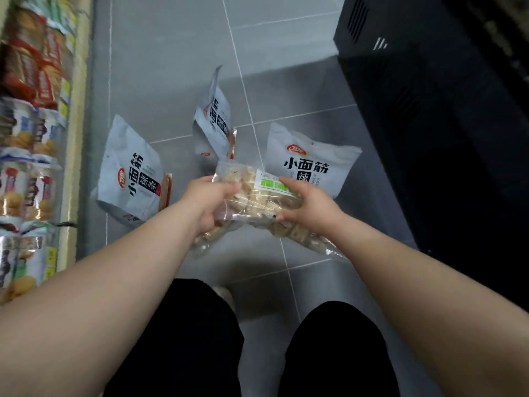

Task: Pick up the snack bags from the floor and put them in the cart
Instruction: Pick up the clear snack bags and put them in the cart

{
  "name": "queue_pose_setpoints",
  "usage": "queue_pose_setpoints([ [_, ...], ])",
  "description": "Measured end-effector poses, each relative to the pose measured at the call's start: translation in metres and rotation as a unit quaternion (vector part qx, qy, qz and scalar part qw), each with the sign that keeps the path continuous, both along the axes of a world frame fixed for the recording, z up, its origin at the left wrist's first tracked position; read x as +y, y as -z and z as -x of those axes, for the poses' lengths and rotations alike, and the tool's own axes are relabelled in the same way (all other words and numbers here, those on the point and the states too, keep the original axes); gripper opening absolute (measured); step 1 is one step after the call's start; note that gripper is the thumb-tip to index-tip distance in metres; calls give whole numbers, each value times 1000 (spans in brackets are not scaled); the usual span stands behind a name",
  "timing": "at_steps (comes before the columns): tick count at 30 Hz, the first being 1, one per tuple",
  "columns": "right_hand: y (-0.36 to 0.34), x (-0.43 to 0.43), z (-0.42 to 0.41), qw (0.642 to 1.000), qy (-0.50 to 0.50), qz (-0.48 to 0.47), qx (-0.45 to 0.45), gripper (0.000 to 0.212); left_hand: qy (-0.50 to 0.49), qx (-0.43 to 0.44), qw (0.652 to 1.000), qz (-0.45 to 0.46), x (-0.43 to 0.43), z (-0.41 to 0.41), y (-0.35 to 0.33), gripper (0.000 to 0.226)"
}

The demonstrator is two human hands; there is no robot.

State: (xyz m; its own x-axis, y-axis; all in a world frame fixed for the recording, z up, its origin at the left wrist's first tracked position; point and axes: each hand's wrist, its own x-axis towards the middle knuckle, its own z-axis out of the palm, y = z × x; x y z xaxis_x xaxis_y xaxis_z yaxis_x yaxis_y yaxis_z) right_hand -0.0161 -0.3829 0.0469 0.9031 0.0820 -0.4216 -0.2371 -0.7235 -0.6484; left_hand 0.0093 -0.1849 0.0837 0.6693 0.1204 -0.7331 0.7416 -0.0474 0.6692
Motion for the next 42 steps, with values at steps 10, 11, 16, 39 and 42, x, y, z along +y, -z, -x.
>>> queue_pose_setpoints([
  [10,-247,-49,90,982,1,187,5,128,29,13,999,24,-30,15,-251,30],
  [11,-273,-54,99,978,-8,209,-8,130,37,14,999,34,-32,20,-276,29],
  [16,-389,-76,135,956,-11,280,-87,123,77,18,995,68,-43,54,-383,4],
  [39,-511,-51,459,842,526,98,-69,59,444,-342,825,71,-133,252,-482,66],
  [42,-519,-48,531,814,565,116,-74,53,484,-343,800,88,-164,314,-484,60],
])
